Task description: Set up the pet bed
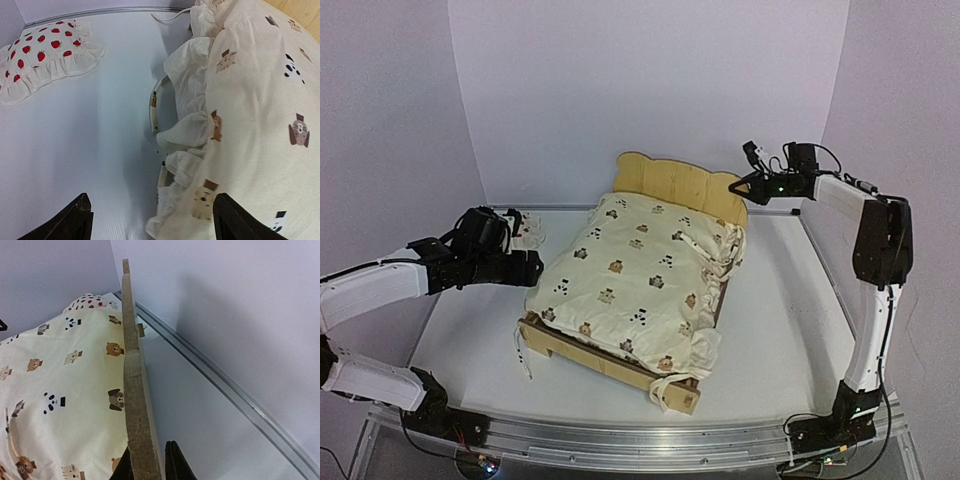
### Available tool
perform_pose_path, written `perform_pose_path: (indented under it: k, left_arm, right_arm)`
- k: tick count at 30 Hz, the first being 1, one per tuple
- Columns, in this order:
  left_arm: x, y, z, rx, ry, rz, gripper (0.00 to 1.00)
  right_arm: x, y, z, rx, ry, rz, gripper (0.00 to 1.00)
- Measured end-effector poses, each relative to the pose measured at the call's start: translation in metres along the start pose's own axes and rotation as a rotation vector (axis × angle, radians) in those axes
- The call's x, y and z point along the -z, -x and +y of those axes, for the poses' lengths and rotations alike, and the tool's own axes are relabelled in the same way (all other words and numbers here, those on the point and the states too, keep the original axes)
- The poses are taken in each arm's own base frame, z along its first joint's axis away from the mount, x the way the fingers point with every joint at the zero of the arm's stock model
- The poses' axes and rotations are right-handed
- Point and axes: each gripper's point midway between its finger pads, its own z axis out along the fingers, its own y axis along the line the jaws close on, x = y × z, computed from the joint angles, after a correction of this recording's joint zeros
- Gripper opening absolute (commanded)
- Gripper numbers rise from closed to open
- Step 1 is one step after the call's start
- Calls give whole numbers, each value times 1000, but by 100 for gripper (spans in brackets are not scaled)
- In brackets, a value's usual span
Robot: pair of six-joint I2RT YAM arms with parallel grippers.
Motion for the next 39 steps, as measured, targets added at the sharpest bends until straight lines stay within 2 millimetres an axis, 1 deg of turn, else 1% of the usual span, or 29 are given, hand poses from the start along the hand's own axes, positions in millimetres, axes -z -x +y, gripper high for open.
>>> perform_pose_path:
  k: [1,2,6,8,11,18,22,27,33,36,39]
  left_arm:
    - [0,0,0,0,0,1,84]
    - [0,-1,0,-1,1,3,84]
    - [2,-3,2,-6,5,10,84]
    - [3,-2,2,-7,7,10,84]
    - [6,2,3,-5,16,-1,83]
    - [13,18,5,26,44,-37,77]
    - [15,17,6,47,47,-27,73]
    - [15,10,7,77,53,-1,68]
    - [12,1,6,105,56,20,62]
    - [4,-7,5,113,53,42,60]
    - [-9,-17,2,115,46,73,59]
  right_arm:
    - [1,-1,4,4,10,2,1]
    - [2,-2,7,5,11,5,0]
    - [6,-5,14,9,-3,15,0]
    - [11,-8,15,12,-17,18,0]
    - [25,-15,18,16,-56,30,0]
    - [58,-32,24,14,-200,88,0]
    - [76,-41,28,-18,-296,121,0]
    - [105,-55,35,-94,-439,143,0]
    - [149,-74,53,-206,-622,136,0]
    - [172,-84,66,-278,-687,127,0]
    - [192,-93,83,-355,-721,116,0]
